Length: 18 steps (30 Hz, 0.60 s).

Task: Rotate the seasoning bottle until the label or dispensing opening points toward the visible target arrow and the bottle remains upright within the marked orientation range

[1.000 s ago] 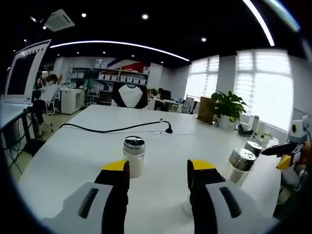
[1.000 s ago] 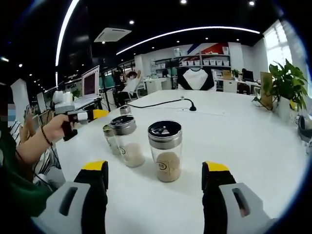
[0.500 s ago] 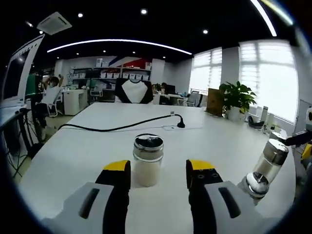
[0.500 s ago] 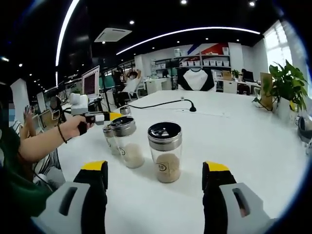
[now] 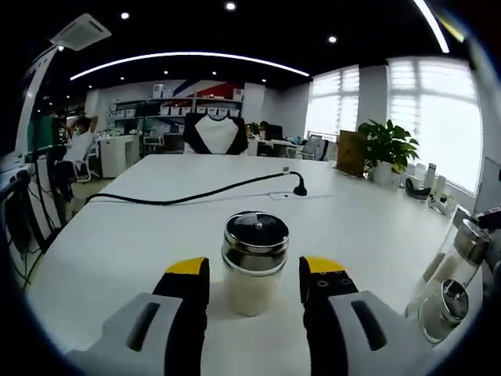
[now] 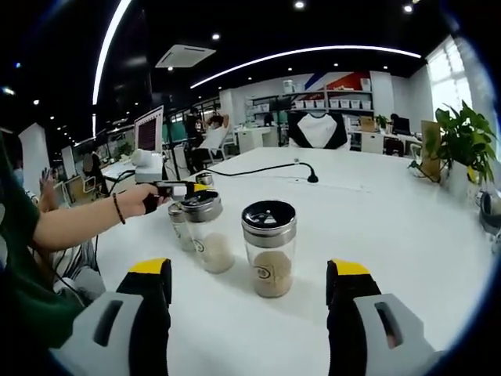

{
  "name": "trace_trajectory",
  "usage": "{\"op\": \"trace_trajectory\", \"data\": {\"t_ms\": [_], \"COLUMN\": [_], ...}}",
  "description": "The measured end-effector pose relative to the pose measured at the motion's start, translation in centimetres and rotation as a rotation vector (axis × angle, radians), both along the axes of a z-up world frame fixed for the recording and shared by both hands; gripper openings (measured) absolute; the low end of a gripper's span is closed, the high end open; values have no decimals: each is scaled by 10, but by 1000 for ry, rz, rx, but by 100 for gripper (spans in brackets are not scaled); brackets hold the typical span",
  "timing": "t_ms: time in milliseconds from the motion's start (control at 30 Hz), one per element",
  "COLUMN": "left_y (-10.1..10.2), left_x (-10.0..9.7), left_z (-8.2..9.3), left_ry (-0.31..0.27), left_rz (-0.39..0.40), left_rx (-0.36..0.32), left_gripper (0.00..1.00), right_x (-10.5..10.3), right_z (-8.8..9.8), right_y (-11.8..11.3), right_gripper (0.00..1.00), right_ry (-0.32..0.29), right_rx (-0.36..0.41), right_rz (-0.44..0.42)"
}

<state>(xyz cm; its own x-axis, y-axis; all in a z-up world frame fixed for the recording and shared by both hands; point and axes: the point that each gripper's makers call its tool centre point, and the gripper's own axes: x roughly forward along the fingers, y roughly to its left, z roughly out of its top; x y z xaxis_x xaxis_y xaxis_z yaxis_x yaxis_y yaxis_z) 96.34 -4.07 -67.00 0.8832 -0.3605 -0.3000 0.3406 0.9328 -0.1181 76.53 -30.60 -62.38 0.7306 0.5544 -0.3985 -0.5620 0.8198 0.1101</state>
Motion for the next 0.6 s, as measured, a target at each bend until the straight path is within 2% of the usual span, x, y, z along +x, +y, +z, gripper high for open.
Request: {"op": "trace_trajectory", "data": {"t_ms": [233, 333, 367, 600], "left_y": [-4, -5, -4, -5], "left_x": [10, 12, 14, 14], "left_z": [-4, -6, -5, -5], "left_ry": [15, 15, -1, 1], "left_rz": [-17, -15, -14, -12], "left_rx": [26, 40, 67, 71], "left_gripper": [47, 41, 39, 37], "right_x": [0, -1, -1, 0], "right_z": [-1, -1, -1, -2], "right_y": [-2, -3, -4, -10], "right_gripper": [83, 83, 83, 83], "right_ry": [1, 2, 2, 5], "right_rx": [-3, -1, 0, 2], "right_rz": [-4, -4, -7, -27]}}
